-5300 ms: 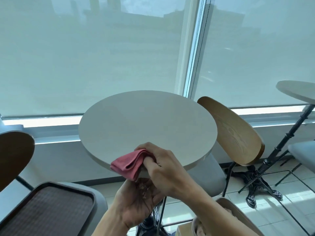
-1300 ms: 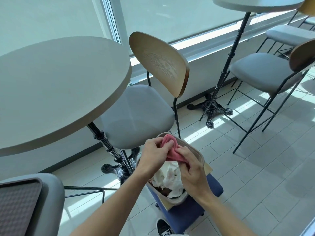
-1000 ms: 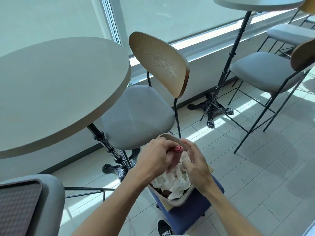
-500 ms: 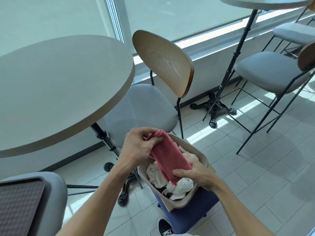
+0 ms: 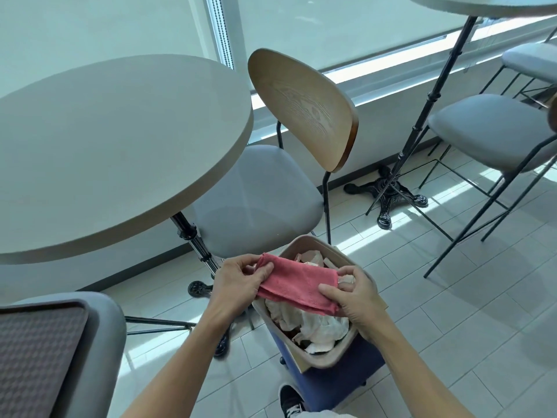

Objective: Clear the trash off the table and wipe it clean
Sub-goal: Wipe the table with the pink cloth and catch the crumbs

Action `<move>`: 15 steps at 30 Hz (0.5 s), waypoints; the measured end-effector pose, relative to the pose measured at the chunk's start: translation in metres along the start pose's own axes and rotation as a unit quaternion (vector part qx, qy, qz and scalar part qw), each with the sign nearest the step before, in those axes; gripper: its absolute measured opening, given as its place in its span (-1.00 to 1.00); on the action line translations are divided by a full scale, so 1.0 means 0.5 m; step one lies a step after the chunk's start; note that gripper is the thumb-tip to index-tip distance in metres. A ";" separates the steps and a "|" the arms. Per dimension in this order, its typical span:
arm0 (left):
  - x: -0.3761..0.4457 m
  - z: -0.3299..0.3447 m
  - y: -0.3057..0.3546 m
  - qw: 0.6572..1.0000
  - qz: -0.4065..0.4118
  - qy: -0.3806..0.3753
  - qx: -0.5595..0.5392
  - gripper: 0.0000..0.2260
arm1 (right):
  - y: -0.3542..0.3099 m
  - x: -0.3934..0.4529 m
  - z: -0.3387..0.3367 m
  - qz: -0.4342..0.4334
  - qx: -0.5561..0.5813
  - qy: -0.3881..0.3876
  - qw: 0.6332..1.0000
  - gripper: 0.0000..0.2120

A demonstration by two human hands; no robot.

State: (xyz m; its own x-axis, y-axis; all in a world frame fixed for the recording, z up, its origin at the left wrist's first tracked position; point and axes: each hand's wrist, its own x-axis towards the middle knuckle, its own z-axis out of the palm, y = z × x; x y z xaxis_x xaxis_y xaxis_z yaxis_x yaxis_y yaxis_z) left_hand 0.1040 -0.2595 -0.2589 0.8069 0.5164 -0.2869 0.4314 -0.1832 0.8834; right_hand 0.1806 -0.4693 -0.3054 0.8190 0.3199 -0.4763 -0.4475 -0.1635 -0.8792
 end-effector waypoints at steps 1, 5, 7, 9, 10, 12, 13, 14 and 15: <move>-0.001 0.000 -0.005 1.000 -0.004 0.000 -0.002 -0.95 | 0.003 0.001 0.001 -0.003 -0.020 0.002 1.000 -0.65; -0.006 0.000 -0.023 1.000 -0.011 0.005 -0.004 -0.91 | 0.009 0.006 0.005 -0.054 -0.138 0.031 0.989 -0.89; -0.009 0.000 -0.033 0.999 -0.021 0.010 -0.029 -0.89 | 0.007 0.007 0.007 -0.081 -0.179 0.051 0.979 -0.88; -0.017 0.001 -0.040 0.997 -0.042 0.010 -0.060 -0.87 | 0.001 0.007 0.009 -0.072 -0.155 0.041 0.984 -0.87; -0.023 0.002 -0.043 0.995 -0.051 0.008 -0.080 -0.86 | -0.003 0.006 0.010 -0.059 -0.137 0.032 0.988 -0.88; -0.037 0.001 -0.047 0.989 -0.061 -0.001 -0.138 -0.86 | -0.007 0.008 0.011 -0.035 -0.118 0.019 0.992 -0.88; -0.043 -0.002 -0.049 0.985 -0.060 -0.001 -0.163 -0.88 | -0.010 0.010 0.013 -0.021 -0.103 0.009 0.994 -0.88; -0.049 -0.006 -0.051 0.982 -0.057 0.001 -0.183 -0.91 | -0.014 0.013 0.015 -0.003 -0.082 -0.004 0.997 -0.88; -0.055 -0.014 -0.050 0.979 -0.053 0.004 -0.199 -0.91 | -0.021 0.014 0.019 0.013 -0.051 -0.025 0.998 -0.87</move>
State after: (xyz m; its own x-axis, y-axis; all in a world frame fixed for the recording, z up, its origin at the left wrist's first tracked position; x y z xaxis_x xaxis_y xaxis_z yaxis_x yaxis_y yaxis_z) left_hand 0.0681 -0.2633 -0.2704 0.7624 0.5217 -0.3829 0.3195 0.2112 0.9238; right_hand 0.1875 -0.4565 -0.2994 0.7876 0.3603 -0.4998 -0.4270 -0.2655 -0.8644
